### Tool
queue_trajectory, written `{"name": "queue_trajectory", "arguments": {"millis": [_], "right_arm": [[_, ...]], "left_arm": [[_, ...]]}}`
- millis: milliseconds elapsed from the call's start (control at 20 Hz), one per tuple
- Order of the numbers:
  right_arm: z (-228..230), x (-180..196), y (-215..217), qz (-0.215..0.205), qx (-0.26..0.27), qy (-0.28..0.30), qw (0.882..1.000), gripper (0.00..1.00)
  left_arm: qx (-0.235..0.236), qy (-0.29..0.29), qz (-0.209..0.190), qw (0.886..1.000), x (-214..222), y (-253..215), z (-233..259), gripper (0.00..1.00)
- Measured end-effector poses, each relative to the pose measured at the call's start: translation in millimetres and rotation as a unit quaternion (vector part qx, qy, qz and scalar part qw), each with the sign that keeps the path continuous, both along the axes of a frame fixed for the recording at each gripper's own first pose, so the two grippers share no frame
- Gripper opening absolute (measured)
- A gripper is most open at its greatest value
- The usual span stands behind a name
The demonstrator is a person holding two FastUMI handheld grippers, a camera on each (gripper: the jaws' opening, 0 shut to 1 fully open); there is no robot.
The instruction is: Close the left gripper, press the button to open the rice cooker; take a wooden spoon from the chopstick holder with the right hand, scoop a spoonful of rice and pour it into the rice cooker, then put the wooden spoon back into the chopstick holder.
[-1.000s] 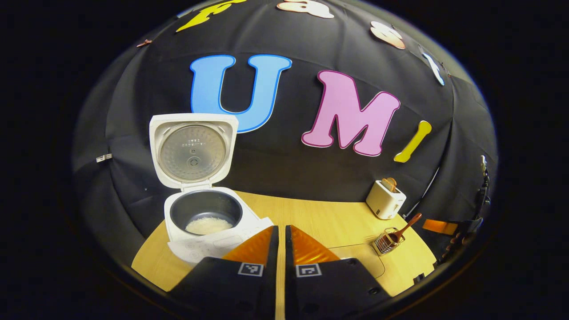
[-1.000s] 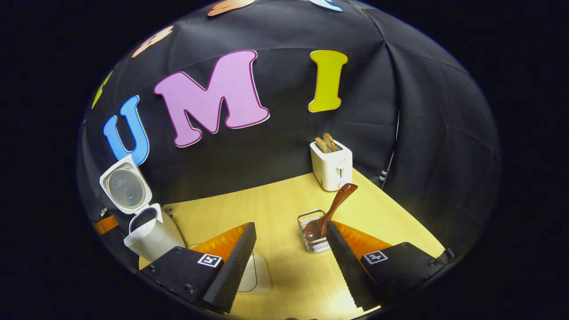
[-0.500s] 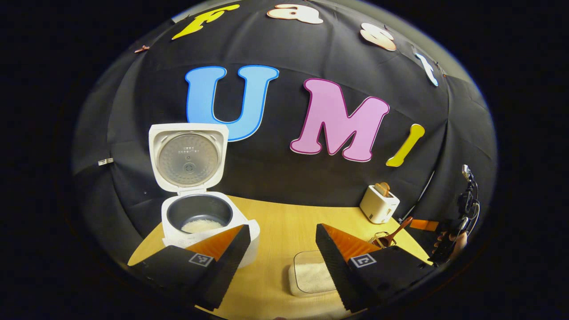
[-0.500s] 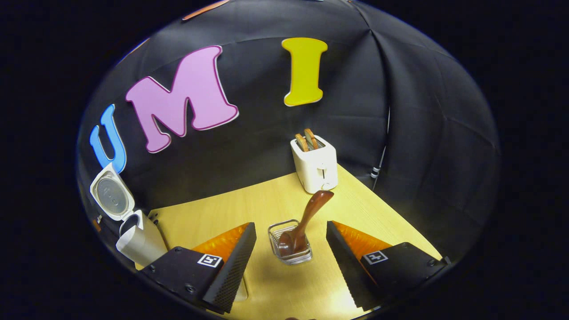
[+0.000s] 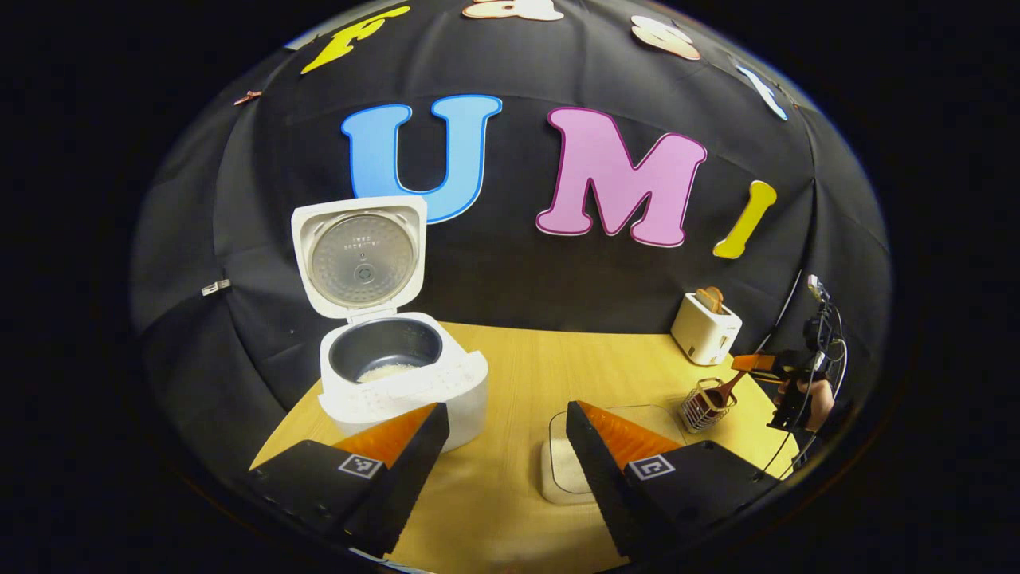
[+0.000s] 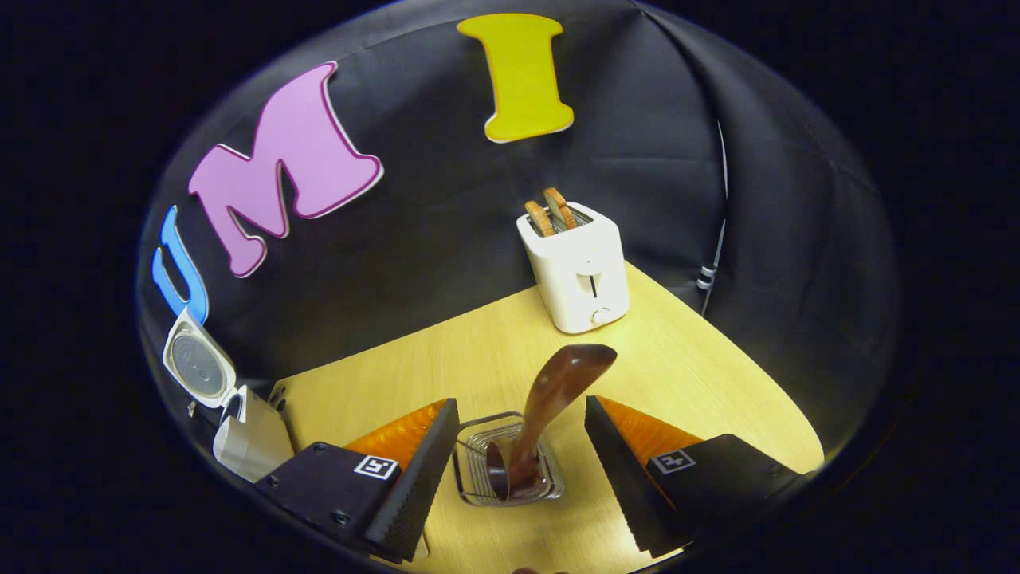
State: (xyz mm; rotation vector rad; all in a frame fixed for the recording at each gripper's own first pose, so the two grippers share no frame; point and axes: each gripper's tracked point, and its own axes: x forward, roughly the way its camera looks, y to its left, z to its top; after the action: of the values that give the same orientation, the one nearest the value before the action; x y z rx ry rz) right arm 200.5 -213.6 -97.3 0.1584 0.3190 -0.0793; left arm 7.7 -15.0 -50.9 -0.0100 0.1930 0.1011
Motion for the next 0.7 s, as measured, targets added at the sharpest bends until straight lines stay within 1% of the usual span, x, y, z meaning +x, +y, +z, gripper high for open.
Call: {"name": "queue_trajectory", "arguments": {"millis": [100, 200, 350, 400, 450, 550, 600, 650, 700], "right_arm": [[-8, 14, -3, -0.001, 0.015, 0.006, 1.0, 0.99], [-12, 31, -8, -0.006, 0.015, 0.005, 1.0, 0.98], [-11, 48, 1, 0.008, 0.034, 0.002, 0.999, 0.96], [-15, 50, 2, 0.01, 0.033, 0.007, 0.999, 0.75], [-18, 50, 3, 0.011, 0.034, 0.012, 0.999, 0.85], [-24, 52, 5, 0.008, 0.032, 0.021, 0.999, 0.7], [-25, 53, 4, 0.006, 0.029, 0.023, 0.999, 0.67], [-25, 54, 2, 0.002, 0.028, 0.024, 0.999, 0.46], [-24, 54, 0, -0.004, 0.027, 0.023, 0.999, 0.22]], "left_arm": [[0.003, 0.0, 0.005, 1.0, 1, 1, 1, 0.96], [0.015, -0.002, 0.011, 1.0, 2, 7, 4, 0.96], [0.022, 0.005, 0.016, 1.0, 3, 10, 2, 0.96], [0.02, 0.005, 0.017, 1.0, 4, 9, 2, 0.96], [0.018, 0.005, 0.018, 1.0, 4, 8, 2, 0.96], [0.018, 0.005, 0.017, 1.0, 3, 6, 0, 0.96], [0.023, 0.007, 0.018, 1.0, 2, 6, -2, 0.96], [0.028, 0.01, 0.02, 0.999, 1, 7, -4, 0.96], [0.033, 0.01, 0.021, 0.999, 0, 8, -4, 0.96]]}}
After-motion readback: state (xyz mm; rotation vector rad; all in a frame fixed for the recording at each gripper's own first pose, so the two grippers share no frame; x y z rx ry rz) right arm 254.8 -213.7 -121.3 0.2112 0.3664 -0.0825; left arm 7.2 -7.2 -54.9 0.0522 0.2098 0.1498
